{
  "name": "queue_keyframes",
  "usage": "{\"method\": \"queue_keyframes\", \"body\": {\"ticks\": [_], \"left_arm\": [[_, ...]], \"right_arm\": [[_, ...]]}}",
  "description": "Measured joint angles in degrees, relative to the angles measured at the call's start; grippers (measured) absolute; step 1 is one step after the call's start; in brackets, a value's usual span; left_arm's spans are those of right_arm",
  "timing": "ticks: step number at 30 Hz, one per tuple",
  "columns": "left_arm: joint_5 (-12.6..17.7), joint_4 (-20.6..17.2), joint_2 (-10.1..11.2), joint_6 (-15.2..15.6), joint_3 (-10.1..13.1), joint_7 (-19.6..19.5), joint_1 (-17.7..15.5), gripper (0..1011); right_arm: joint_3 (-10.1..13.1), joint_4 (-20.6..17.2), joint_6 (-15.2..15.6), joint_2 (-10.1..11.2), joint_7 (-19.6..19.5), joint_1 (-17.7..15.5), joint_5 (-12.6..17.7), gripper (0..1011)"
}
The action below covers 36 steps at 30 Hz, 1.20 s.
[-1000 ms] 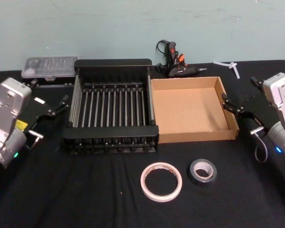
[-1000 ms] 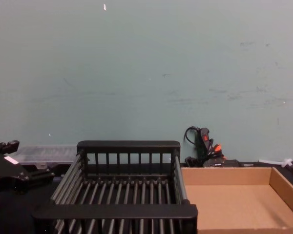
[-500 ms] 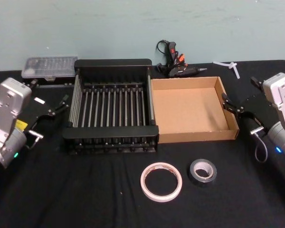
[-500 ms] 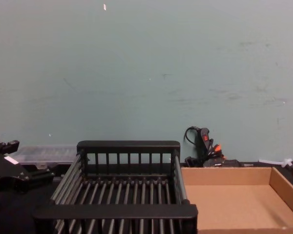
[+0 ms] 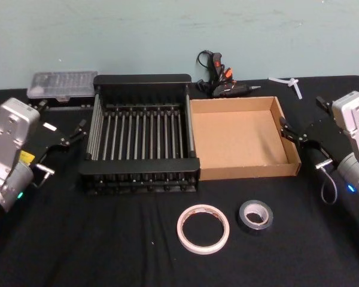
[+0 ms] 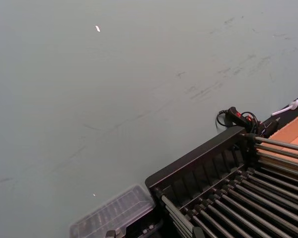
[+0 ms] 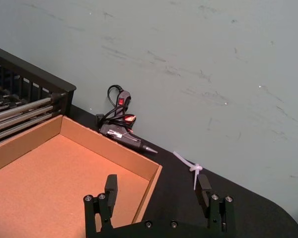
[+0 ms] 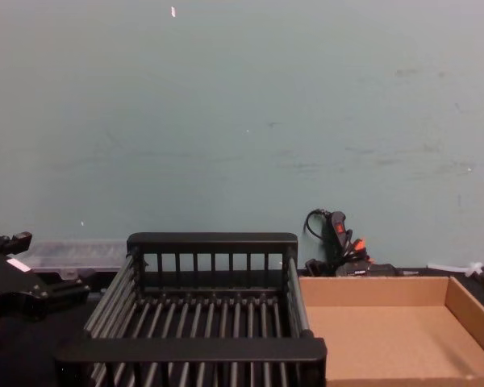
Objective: Pick up the white tape and place it into the black box , Pick up the silver tape and place it into the brown box.
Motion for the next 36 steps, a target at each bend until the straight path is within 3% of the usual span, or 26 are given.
{"method": "queue_keyframes", "body": {"ticks": [9,23,36], "left_arm": [[0.0,0.0,0.0,0.0,0.0,0.0,0.0,1001],[0.0,0.0,0.0,0.0,0.0,0.0,0.0,1001],[0.0,0.0,0.0,0.0,0.0,0.0,0.0,1001]], "right_arm": [[1.91,-2.37,0.65,-0.14,1.63,-1.64,1.09,1002],[5.2,-10.22,3.6,1.03,3.18,-7.05,2.59,1002],[8.87,-17.95,9.33,2.07,5.66,-12.96,6.94,1002]]}}
